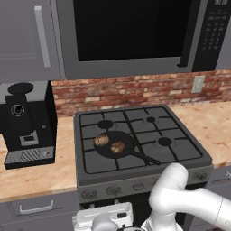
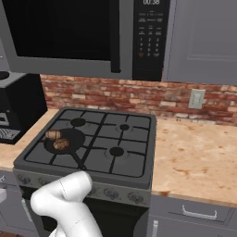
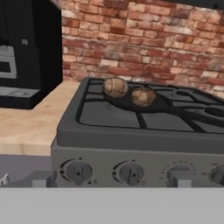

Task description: Put the potato and potato in the pan. Then turn on the front left burner and set the heat to medium.

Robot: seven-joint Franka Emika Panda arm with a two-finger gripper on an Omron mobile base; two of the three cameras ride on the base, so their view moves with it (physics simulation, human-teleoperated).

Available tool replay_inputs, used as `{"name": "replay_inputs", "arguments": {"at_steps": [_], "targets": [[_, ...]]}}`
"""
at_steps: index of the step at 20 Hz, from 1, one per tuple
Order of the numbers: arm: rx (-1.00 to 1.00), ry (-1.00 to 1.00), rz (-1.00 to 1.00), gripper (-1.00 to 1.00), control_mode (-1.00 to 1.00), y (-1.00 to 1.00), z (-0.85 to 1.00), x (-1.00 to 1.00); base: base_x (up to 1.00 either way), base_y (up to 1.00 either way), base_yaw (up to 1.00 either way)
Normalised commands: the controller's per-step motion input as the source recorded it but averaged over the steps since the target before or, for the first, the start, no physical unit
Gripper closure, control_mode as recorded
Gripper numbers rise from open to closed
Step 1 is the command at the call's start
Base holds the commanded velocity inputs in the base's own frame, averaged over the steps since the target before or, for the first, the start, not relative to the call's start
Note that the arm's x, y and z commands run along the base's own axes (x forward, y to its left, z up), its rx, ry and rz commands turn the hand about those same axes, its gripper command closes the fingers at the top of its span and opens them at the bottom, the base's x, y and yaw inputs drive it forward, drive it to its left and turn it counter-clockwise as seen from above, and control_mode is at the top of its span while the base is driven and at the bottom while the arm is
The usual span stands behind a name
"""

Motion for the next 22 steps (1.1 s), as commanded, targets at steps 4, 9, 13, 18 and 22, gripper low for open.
{"name": "replay_inputs", "arguments": {"at_steps": [4, 9, 13, 18, 22], "targets": [[0.0, 0.0, 0.0, -1.0, -1.0, -0.06, -0.25, 0.24, 0.0, 0.0, 0.0], [0.0, 0.0, 0.0, -1.0, -1.0, -0.09, -0.29, 0.33, 0.0, 0.0, 0.0], [0.0, -0.02, 0.0, -1.0, -1.0, -0.02, -0.2, 0.18, 0.0, 0.0, 0.0], [0.0, -0.05, 0.08, -1.0, -1.0, 0.0, -0.19, 0.15, 0.0, 0.0, 0.0], [0.0, -0.03, 0.17, -1.0, -1.0, 0.0, -0.24, 0.2, 0.0, 0.0, 0.0]]}}
